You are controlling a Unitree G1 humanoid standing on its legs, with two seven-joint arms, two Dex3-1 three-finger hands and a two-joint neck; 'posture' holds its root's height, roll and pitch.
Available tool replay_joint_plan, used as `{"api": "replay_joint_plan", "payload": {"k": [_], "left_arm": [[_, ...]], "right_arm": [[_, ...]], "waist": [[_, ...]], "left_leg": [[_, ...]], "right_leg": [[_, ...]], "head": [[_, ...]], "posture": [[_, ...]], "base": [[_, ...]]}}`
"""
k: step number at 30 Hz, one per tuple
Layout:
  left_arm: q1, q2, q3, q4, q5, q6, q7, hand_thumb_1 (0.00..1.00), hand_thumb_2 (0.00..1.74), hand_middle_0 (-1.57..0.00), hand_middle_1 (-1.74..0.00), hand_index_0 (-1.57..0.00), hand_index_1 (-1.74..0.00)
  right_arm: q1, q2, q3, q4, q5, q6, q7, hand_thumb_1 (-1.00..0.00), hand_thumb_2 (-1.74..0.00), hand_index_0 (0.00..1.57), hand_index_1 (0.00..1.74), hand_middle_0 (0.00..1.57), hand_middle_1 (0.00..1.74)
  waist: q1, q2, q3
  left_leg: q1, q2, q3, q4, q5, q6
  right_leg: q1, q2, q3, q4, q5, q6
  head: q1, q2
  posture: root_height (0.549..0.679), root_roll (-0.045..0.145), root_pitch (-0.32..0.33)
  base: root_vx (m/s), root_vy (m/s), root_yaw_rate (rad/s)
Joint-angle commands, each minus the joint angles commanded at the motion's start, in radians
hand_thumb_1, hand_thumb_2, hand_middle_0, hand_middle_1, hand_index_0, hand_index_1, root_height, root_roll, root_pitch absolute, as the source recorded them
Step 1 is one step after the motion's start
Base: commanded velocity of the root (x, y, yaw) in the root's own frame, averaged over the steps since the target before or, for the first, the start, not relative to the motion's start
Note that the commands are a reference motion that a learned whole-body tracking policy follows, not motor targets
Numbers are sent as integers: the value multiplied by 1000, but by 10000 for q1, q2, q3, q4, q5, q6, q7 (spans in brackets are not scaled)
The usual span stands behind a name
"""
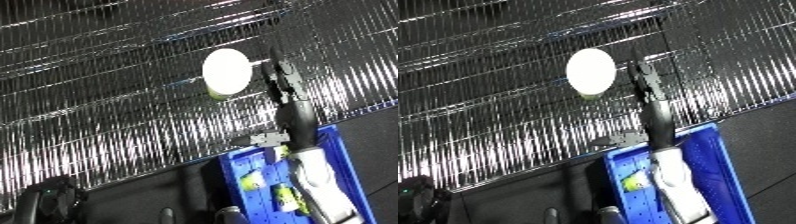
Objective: Pick up the object and place it into the box
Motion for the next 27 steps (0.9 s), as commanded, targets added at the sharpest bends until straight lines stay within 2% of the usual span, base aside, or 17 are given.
{"api": "replay_joint_plan", "payload": {"k": [2, 3, 7, 13, 27], "left_arm": [[-55, 67, -13, -95, -46, -32, 61, 1000, 1740, -1570, -1740, -1570, -1740], [-76, 120, -49, -184, -88, -24, 96, 1000, 1740, -1570, -1740, -1570, -1740], [-249, 244, -170, -500, -211, 65, 219, 1000, 1740, -1570, -1740, -1570, -1740], [-432, 194, -218, -554, -199, 117, 322, 1000, 1740, -1570, -1740, -1570, -1740], [-714, 195, -428, -574, -284, 133, 429, 1000, 1740, -1570, -1740, -1570, -1740]], "right_arm": [[-263, -110, -7, 230, 101, -67, -32, 0, 0, 0, 0, 0, 0], [-447, -225, -29, 387, 173, -109, -92, 0, 0, 0, 0, 0, 0], [-1265, -628, -24, 1014, 443, -232, -265, 0, 0, 0, 0, 0, 0], [-1809, -696, 134, 1388, 563, -276, -108, 0, 0, 0, 0, 0, 0], [-2690, -809, 594, 2037, 559, 23, 131, 0, 0, 0, 0, 0, 0]], "waist": [[18, 62, 0], [52, 109, 0], [192, 261, 0], [211, 293, 0], [356, 384, 0]], "left_leg": [[-178, -22, 22, 87, -34, 23], [-334, -38, 30, 153, -63, 54], [-1008, -67, 49, 429, -177, 171], [-1377, -35, 45, 595, -228, 210], [-1805, -47, 23, 755, -211, 250]], "right_leg": [[-202, 16, 8, 101, -23, -15], [-367, 32, 4, 165, -33, -27], [-1056, 90, -24, 409, -63, -63], [-1422, 111, -51, 556, -95, -71], [-1848, 124, -81, 685, -43, -78]], "head": [[192, 291], [490, 883], [511, 1039], [548, 1254], [744, 1547]], "posture": [[601, 55, 85], [600, 54, 96], [595, 48, 145], [592, 46, 171], [589, 43, 195]], "base": [[9, 41, -5], [4, 41, -20], [5, 20, -26], [3, -10, -8], [-14, -1, 11]]}}
